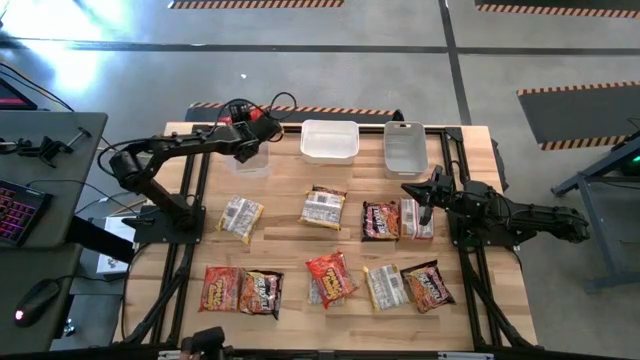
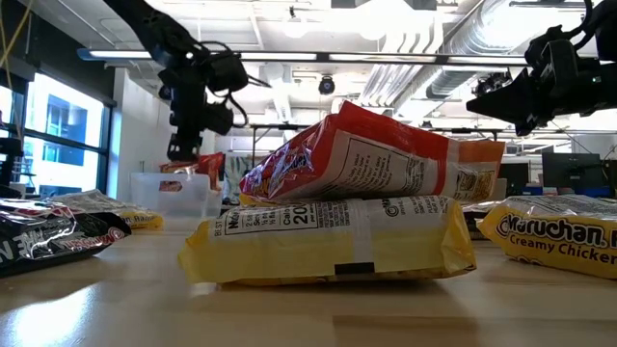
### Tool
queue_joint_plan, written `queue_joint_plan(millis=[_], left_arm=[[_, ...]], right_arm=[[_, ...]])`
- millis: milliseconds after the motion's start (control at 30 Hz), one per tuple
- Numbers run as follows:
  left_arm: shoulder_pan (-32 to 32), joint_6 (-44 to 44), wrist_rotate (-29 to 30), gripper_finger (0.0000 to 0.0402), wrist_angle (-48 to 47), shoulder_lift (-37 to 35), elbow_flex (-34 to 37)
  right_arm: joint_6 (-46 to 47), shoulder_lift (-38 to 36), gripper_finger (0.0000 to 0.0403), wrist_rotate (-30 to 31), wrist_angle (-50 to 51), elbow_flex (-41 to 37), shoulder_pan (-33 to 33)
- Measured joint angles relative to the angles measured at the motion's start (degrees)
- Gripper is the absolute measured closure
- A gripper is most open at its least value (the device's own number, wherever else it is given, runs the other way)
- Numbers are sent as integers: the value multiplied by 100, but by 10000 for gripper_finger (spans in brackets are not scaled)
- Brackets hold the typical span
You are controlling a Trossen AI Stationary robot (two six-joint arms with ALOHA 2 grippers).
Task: Sort Maruchan noodles
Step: Put the orange noodle pack into the transparent bin, then put the black noodle pack into the white bin
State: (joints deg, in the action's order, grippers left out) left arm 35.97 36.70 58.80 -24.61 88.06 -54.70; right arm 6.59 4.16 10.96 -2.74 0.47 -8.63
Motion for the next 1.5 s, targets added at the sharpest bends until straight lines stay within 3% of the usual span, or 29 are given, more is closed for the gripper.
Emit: queue_joint_plan(millis=[100,200,300,367,533,800,1100,1267,1400,1500], left_arm=[[0,-661,-441,301,-135,-350,0],[62,-1775,-1993,327,-352,-811,16],[187,-2521,-3743,360,136,-1208,320],[222,-2831,-4243,385,628,-1248,549],[358,-2814,-3722,396,840,-688,690],[468,-2561,-3369,401,951,261,356],[566,-2700,-2811,401,666,403,302],[468,-2601,-2184,401,567,375,304],[355,-2686,-2299,401,529,237,306],[338,-2953,-2809,401,333,-35,306]], right_arm=[[0,-1,402,0,-1,-1,1],[0,1,402,1,-2,-1,0],[0,-1,402,0,-2,0,-1],[0,-1,402,0,0,0,-1],[0,-1,402,0,-1,0,1],[0,0,402,1,-2,-1,-1],[0,-1,402,0,0,0,1],[0,-1,402,0,-2,0,0],[0,-1,402,0,-2,0,-1],[0,-1,402,0,-2,0,-1]])
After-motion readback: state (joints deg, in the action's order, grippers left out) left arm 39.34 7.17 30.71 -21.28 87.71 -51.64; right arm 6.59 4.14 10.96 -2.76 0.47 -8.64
